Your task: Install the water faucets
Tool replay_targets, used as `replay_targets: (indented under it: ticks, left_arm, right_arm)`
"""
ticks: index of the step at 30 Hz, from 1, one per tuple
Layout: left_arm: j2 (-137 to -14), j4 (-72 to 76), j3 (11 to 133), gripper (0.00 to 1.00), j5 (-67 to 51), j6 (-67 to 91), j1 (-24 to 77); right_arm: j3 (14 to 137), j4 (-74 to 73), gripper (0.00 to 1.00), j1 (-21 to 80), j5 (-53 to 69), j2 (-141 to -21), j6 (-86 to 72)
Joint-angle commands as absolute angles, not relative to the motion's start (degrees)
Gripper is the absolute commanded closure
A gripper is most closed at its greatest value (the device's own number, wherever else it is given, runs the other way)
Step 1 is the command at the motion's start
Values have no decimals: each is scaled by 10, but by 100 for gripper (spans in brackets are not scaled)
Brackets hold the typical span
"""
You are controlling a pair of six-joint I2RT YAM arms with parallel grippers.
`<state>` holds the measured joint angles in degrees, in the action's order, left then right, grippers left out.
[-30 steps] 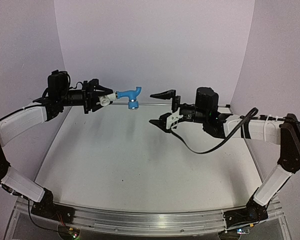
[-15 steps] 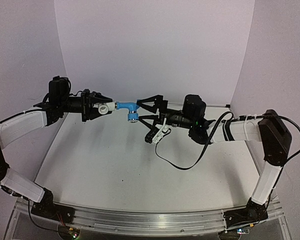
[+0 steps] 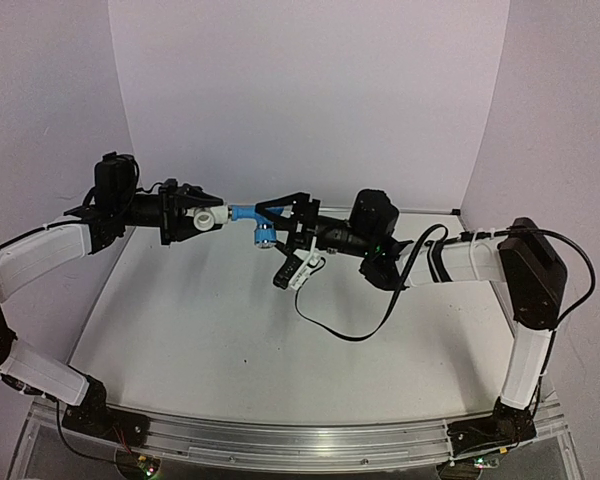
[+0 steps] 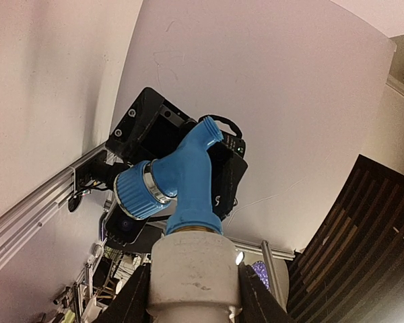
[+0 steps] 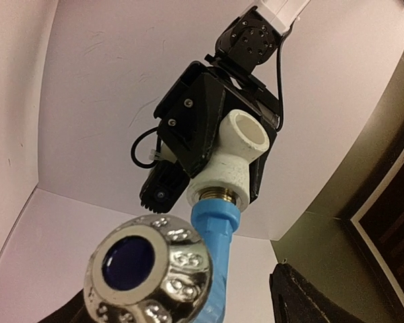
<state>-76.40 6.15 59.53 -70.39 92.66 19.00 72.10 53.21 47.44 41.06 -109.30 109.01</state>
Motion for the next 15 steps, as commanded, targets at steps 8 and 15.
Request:
replay_targets:
  ticks: [8, 15]
  left_arm:
    - [-733, 96, 599, 100, -712, 924, 197]
    - [-733, 96, 599, 100, -705, 904, 198]
  right_arm:
    - [753, 600, 39, 487, 442, -1114, 1028]
    - [752, 601, 54, 493, 452, -1113, 975]
